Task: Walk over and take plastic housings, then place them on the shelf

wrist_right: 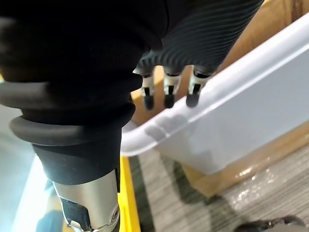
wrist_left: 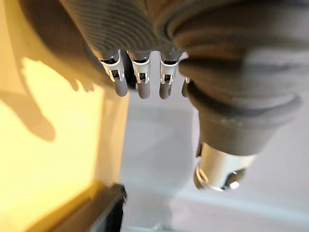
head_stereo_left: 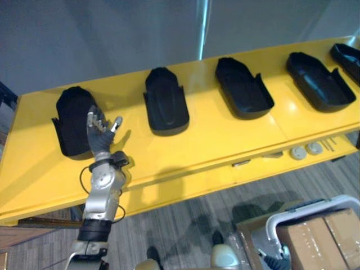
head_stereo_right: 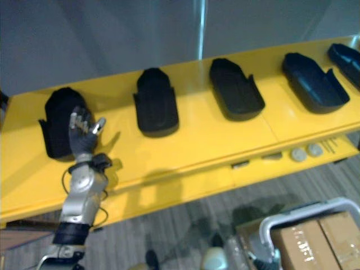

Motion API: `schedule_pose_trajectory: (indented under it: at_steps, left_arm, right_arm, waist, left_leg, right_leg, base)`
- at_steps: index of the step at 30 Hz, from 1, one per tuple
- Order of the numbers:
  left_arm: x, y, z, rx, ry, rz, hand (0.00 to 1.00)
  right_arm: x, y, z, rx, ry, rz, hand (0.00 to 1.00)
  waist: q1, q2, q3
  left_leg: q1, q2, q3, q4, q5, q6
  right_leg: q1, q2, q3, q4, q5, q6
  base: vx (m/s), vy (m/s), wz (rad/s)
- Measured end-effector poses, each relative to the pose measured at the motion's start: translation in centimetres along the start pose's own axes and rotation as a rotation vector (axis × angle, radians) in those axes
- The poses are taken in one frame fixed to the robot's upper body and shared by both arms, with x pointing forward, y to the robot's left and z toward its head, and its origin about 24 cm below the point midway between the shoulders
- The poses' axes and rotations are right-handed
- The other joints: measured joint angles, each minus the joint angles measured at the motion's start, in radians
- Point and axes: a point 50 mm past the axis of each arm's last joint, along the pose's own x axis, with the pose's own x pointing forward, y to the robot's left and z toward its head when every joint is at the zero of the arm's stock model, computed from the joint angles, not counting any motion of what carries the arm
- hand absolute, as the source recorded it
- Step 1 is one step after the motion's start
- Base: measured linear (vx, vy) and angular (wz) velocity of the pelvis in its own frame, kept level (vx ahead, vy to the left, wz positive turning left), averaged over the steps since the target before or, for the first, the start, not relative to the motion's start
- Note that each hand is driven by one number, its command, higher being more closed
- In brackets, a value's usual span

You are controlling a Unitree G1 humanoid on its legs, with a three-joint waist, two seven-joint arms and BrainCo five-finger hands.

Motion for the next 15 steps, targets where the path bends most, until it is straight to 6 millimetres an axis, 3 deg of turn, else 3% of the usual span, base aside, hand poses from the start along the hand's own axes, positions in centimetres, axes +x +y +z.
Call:
schedule_pose_trajectory:
  at_steps: [15]
  left_arm:
    - [3.2, 1.2, 0.6, 0.014, -0.004, 0.078, 0.0]
  right_arm:
    - [0.0, 1.3, 0.7, -0.014, -0.028, 0.071, 0.0]
  waist:
    - [-0.009, -0.021, 0.012]
  left_leg:
    - [-0.032, 0.025, 0.009, 0.042, -0.02, 0.01]
  right_leg:
    - [-0.031, 0.015, 0.038, 0.019, 0.014, -0.014]
  base:
    - [-0.02, -0.001, -0.04]
